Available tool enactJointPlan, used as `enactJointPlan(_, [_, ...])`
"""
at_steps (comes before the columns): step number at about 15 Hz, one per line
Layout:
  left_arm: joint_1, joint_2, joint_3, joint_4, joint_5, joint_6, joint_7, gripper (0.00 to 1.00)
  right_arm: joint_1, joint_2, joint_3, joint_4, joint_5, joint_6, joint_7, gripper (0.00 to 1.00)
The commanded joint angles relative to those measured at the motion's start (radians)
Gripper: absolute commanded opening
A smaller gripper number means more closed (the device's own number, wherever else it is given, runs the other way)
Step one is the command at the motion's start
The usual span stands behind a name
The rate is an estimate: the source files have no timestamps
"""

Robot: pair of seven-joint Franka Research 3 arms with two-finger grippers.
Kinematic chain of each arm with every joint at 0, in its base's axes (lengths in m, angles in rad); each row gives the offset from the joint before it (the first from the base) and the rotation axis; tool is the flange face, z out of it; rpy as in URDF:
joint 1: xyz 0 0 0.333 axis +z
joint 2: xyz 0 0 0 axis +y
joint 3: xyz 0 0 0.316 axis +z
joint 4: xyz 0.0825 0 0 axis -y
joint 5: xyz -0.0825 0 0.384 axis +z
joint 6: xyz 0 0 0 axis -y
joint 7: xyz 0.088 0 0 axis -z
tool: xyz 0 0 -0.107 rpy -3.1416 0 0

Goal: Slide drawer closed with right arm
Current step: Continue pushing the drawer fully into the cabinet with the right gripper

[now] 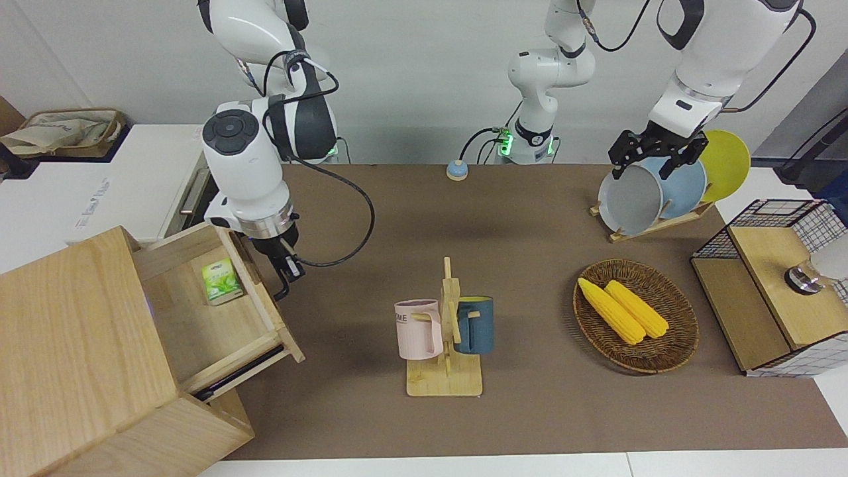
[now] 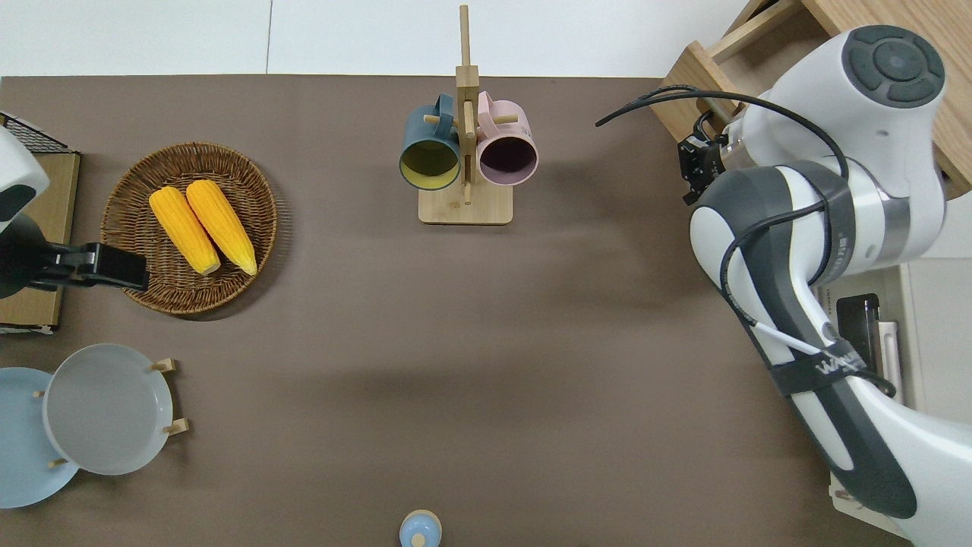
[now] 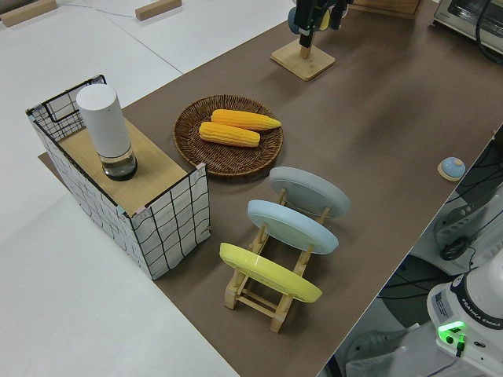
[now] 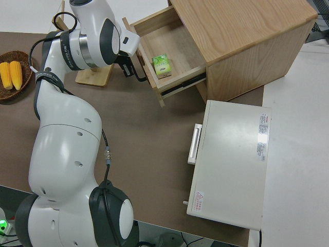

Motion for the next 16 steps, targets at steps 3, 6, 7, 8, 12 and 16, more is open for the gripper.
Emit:
enactJointPlan(3, [0.005, 0.011, -0.007, 0.026, 0.017, -0.02, 0.01, 0.99, -0.161, 0.029, 0.1, 0.036, 0.012, 0.014, -0.107, 0.0])
enactJointPlan(6, [0.005, 0.011, -0.007, 0.026, 0.017, -0.02, 0.01, 0.99, -0.196, 0.034, 0.103, 0.037, 0.012, 0.014, -0.161, 0.0])
enactJointPlan(7, [0.005, 0.011, -0.007, 0.024, 0.017, -0.02, 0.01, 0.99, -0.207, 0.04, 0.103, 0.048, 0.012, 0.014, -0.173, 0.0])
enactJointPlan(8, [0.005, 0.011, -0.007, 0.026, 0.017, -0.02, 0.01, 0.99, -0.218, 0.055, 0.107, 0.068, 0.012, 0.009, -0.178, 0.0])
enactJointPlan(12, [0.005, 0.011, -0.007, 0.024, 0.017, -0.02, 0.01, 0.99, -0.261, 0.07, 0.14, 0.076, -0.007, 0.015, -0.202, 0.0])
enactJointPlan(16, [0.005, 0.011, -0.007, 0.026, 0.017, -0.02, 0.01, 0.99, -0.279, 0.087, 0.141, 0.112, -0.028, 0.015, -0.25, 0.0])
